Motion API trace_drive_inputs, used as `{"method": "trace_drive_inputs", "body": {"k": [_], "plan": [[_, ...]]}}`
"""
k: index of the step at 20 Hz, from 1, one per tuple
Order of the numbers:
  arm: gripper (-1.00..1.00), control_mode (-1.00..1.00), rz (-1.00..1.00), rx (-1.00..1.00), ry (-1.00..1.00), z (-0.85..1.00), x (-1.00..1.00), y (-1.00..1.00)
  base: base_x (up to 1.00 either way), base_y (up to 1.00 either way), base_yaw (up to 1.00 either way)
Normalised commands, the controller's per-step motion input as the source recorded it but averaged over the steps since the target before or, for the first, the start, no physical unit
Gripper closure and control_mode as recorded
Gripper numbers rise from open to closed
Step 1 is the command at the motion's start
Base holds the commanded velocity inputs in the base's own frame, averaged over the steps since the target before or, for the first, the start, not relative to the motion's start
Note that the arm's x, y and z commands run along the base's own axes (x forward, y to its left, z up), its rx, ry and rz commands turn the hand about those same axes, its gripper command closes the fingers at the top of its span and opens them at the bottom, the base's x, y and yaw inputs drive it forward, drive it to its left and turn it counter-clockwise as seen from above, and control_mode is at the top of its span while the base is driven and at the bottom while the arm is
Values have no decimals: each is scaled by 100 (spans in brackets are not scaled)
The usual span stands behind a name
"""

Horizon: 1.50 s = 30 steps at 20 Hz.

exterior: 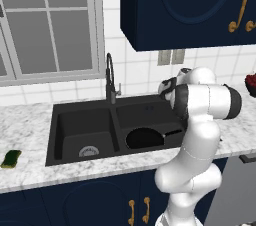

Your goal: Pick the pan and sponge and place them into the sink. Then turn on the water.

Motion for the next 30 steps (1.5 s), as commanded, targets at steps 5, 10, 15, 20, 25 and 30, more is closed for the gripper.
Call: {"method": "trace_drive_inputs", "body": {"k": [5, 10, 15, 20, 25, 30], "plan": [[-100, -100, -72, 6, 1, 13, -5, 25, 0, 0, 0], [-100, -100, -82, 15, 2, 13, -2, 10, 0, 0, 0], [-100, -100, -76, 27, 0, 25, 0, 4, 0, 0, 0], [-100, -100, -71, 24, 0, 13, 0, 13, 0, 0, 0], [-100, -100, -73, 7, 4, 0, 0, 28, 0, 0, 0], [-100, -100, -58, 2, 7, 0, -1, 17, 0, 0, 0]]}}
